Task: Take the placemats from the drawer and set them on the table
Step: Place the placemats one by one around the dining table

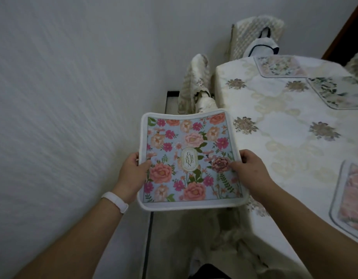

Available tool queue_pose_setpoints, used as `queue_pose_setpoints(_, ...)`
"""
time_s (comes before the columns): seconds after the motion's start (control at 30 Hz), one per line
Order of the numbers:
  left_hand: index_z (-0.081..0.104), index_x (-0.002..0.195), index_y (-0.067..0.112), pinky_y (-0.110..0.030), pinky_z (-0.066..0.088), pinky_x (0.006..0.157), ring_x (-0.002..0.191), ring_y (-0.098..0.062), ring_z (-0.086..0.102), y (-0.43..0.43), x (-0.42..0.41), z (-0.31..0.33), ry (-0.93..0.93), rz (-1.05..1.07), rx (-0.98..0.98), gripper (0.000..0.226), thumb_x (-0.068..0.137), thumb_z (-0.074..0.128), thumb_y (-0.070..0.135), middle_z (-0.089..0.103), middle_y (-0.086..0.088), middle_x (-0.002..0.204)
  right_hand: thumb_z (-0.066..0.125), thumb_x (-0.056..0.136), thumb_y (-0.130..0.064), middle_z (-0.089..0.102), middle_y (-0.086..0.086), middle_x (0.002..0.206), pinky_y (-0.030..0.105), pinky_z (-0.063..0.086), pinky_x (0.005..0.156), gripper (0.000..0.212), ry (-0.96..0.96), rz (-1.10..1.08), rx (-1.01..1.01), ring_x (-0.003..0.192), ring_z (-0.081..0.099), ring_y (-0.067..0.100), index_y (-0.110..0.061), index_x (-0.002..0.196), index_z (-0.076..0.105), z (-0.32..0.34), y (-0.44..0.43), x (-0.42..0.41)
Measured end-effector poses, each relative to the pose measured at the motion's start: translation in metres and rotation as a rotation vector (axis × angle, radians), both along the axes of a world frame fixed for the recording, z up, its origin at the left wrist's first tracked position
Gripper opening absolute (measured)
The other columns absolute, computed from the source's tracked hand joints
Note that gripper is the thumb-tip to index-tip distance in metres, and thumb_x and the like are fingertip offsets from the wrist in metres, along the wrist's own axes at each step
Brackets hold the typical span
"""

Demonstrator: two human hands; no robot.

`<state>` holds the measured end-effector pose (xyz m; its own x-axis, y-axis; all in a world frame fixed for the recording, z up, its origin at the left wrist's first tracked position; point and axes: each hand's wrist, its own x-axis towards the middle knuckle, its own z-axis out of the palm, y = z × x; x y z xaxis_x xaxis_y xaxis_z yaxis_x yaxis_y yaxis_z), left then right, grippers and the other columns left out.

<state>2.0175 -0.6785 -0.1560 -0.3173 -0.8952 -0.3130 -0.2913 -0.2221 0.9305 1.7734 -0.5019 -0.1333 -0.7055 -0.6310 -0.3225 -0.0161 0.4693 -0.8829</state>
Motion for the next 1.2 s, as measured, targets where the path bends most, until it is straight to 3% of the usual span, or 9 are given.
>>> queue_pose_setpoints(0.13, 0.062, 0.112, 0.013, -0.040, 0.061, 0.067, 0.082, -0.026, 0.074, -0.027, -0.056, 0.018, 0.009, -0.050, -0.028, 0.017, 0.095, 0.062, 0.016, 0.073, -0.010, 0.102, 0.061, 0.092, -0.014, 0.068, 0.003, 0.090, 0.038, 0.061, 0.060, 0.006, 0.020, -0.054, 0.004, 0.074, 0.071, 0.019, -0.012, 0.097, 0.058, 0.006, -0.019, -0.045)
queue_pose_setpoints(0.37, 0.060, 0.097, 0.021, -0.037, 0.059, 0.061, 0.075, -0.022, 0.074, -0.050, -0.132, 0.034, -0.006, -0.172, -0.070, 0.009, 0.095, 0.061, 0.012, 0.073, -0.006, 0.093, 0.061, 0.093, -0.014, 0.069, 0.004, 0.091, 0.036, 0.058, 0.058, 0.006, -0.010, -0.161, -0.013, 0.074, 0.071, 0.019, -0.013, 0.098, 0.059, 0.010, -0.020, -0.098)
queue_pose_setpoints(0.53, 0.060, 0.112, 0.013, -0.046, 0.061, 0.071, 0.081, -0.026, 0.074, -0.074, -0.184, 0.034, -0.043, -0.299, -0.069, 0.018, 0.095, 0.062, 0.017, 0.072, -0.011, 0.102, 0.061, 0.092, -0.012, 0.069, 0.006, 0.092, 0.044, 0.061, 0.065, 0.005, -0.046, -0.283, -0.035, 0.077, 0.071, 0.025, -0.011, 0.096, 0.060, 0.005, -0.017, -0.126)
queue_pose_setpoints(0.67, 0.060, 0.106, 0.020, -0.046, 0.061, 0.072, 0.084, -0.028, 0.074, -0.094, -0.227, 0.029, -0.050, -0.408, -0.051, 0.010, 0.096, 0.060, 0.017, 0.072, -0.009, 0.102, 0.061, 0.092, -0.012, 0.070, 0.007, 0.094, 0.048, 0.062, 0.070, 0.005, -0.081, -0.384, -0.040, 0.080, 0.071, 0.025, -0.012, 0.097, 0.060, -0.002, -0.017, -0.144)
queue_pose_setpoints(0.77, 0.061, 0.102, 0.024, -0.045, 0.060, 0.075, 0.088, -0.027, 0.072, -0.117, -0.268, 0.023, -0.063, -0.512, -0.062, 0.010, 0.096, 0.059, 0.016, 0.071, -0.007, 0.105, 0.061, 0.093, -0.013, 0.070, 0.006, 0.096, 0.048, 0.061, 0.073, 0.006, -0.102, -0.471, -0.037, 0.082, 0.071, 0.024, -0.014, 0.099, 0.060, -0.011, -0.023, -0.157)
queue_pose_setpoints(0.87, 0.060, 0.107, 0.019, -0.036, 0.060, 0.065, 0.085, -0.024, 0.072, -0.144, -0.311, 0.017, -0.046, -0.609, -0.068, 0.012, 0.097, 0.058, 0.014, 0.070, -0.006, 0.104, 0.061, 0.093, -0.015, 0.070, 0.006, 0.097, 0.045, 0.060, 0.074, 0.006, -0.115, -0.582, -0.020, 0.083, 0.071, 0.024, -0.015, 0.099, 0.060, -0.019, -0.036, -0.169)
queue_pose_setpoints(1.03, 0.061, 0.108, 0.018, -0.048, 0.060, 0.076, 0.090, -0.027, 0.071, -0.193, -0.372, 0.002, -0.077, -0.778, -0.053, 0.012, 0.096, 0.060, 0.018, 0.070, -0.006, 0.107, 0.061, 0.094, -0.015, 0.070, 0.007, 0.097, 0.042, 0.060, 0.070, 0.008, -0.146, -0.747, 0.022, 0.082, 0.072, 0.025, -0.014, 0.101, 0.059, -0.027, -0.073, -0.183)
queue_pose_setpoints(1.2, 0.063, 0.105, 0.018, -0.047, 0.060, 0.076, 0.093, -0.027, 0.070, -0.241, -0.412, -0.008, -0.041, -0.859, 0.040, 0.009, 0.096, 0.060, 0.017, 0.070, -0.006, 0.106, 0.061, 0.093, -0.015, 0.071, 0.006, 0.096, 0.040, 0.060, 0.068, 0.008, -0.114, -0.875, 0.081, 0.080, 0.072, 0.024, -0.015, 0.101, 0.059, -0.027, -0.120, -0.190)
